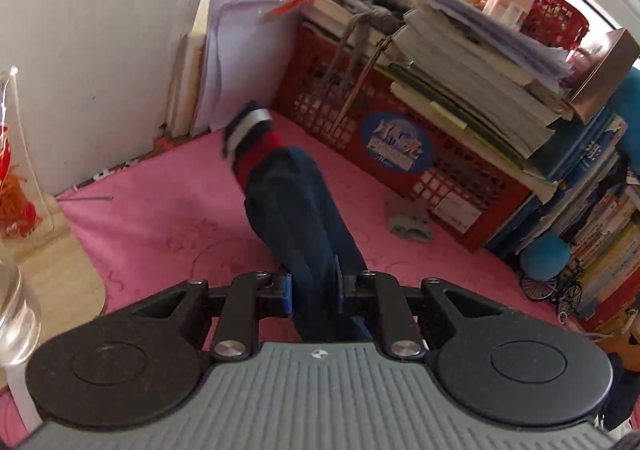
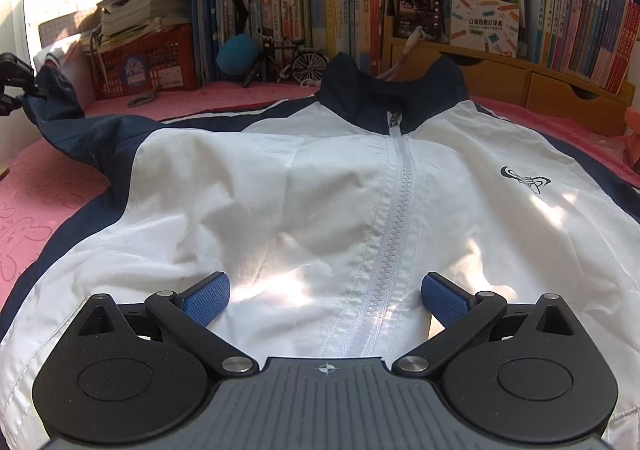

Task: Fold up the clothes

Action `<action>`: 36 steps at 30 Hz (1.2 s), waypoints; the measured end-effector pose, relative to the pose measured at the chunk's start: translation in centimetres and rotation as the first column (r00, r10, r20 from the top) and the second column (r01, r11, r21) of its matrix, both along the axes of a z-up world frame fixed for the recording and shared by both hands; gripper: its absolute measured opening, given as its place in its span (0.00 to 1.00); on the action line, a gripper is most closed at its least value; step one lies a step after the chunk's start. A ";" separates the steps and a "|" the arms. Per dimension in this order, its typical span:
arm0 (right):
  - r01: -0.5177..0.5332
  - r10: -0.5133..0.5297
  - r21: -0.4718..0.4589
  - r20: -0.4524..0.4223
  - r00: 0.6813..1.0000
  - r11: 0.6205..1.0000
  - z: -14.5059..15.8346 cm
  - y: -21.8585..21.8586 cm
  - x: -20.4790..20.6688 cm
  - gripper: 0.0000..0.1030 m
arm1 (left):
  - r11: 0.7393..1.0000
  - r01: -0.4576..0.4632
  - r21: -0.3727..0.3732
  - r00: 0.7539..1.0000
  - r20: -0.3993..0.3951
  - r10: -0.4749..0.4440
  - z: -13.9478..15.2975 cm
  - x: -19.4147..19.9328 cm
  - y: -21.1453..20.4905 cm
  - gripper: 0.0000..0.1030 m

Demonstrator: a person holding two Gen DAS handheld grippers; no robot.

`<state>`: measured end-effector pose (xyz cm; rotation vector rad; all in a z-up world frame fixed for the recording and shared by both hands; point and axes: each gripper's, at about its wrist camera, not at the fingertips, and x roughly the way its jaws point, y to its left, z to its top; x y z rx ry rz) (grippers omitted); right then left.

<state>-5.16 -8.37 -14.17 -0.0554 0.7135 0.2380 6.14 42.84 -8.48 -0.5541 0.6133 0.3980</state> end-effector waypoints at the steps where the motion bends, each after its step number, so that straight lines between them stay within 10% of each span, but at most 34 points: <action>1: -0.002 0.002 0.001 -0.001 1.000 1.000 0.1 0.0 0.0 1.00 | 1.000 -0.019 -0.020 0.999 -0.036 0.018 -1.3 -0.1 0.4 0.18; 12: 0.103 -0.105 -0.056 -0.033 0.994 0.993 1.7 3.5 15.5 1.00 | 1.000 -0.004 0.006 0.999 -0.037 0.005 -4.1 1.5 -0.8 0.67; 20: 0.202 -0.211 -0.111 -0.087 0.974 0.973 1.2 5.9 27.4 0.93 | 0.998 -0.025 0.056 1.000 -0.016 0.026 -3.9 2.3 -0.4 0.07; 22: 0.204 -0.212 -0.067 -0.147 0.966 0.977 0.5 5.8 28.4 0.44 | 0.997 -0.035 0.066 0.999 0.032 0.033 -2.6 2.7 0.1 0.04; 25: 0.199 -0.204 -0.057 -0.098 0.974 0.978 2.3 6.6 29.1 0.12 | 0.993 -0.066 0.099 0.989 0.142 0.051 0.9 3.4 1.0 0.03; 30: 0.206 -0.208 0.037 0.066 0.976 0.978 7.5 7.1 29.7 0.09 | 0.973 -0.082 0.214 0.947 0.322 0.009 6.3 3.0 1.5 0.05; 33: 0.195 -0.198 0.038 0.096 0.975 0.980 7.7 7.3 29.8 0.09 | 0.958 -0.052 0.282 0.996 0.087 0.029 4.1 5.0 1.7 0.09; 36: 0.190 -0.192 0.041 0.062 0.979 0.981 6.4 7.2 29.9 0.10 | 0.952 0.001 0.306 0.980 -0.188 0.059 -1.0 6.7 2.2 0.14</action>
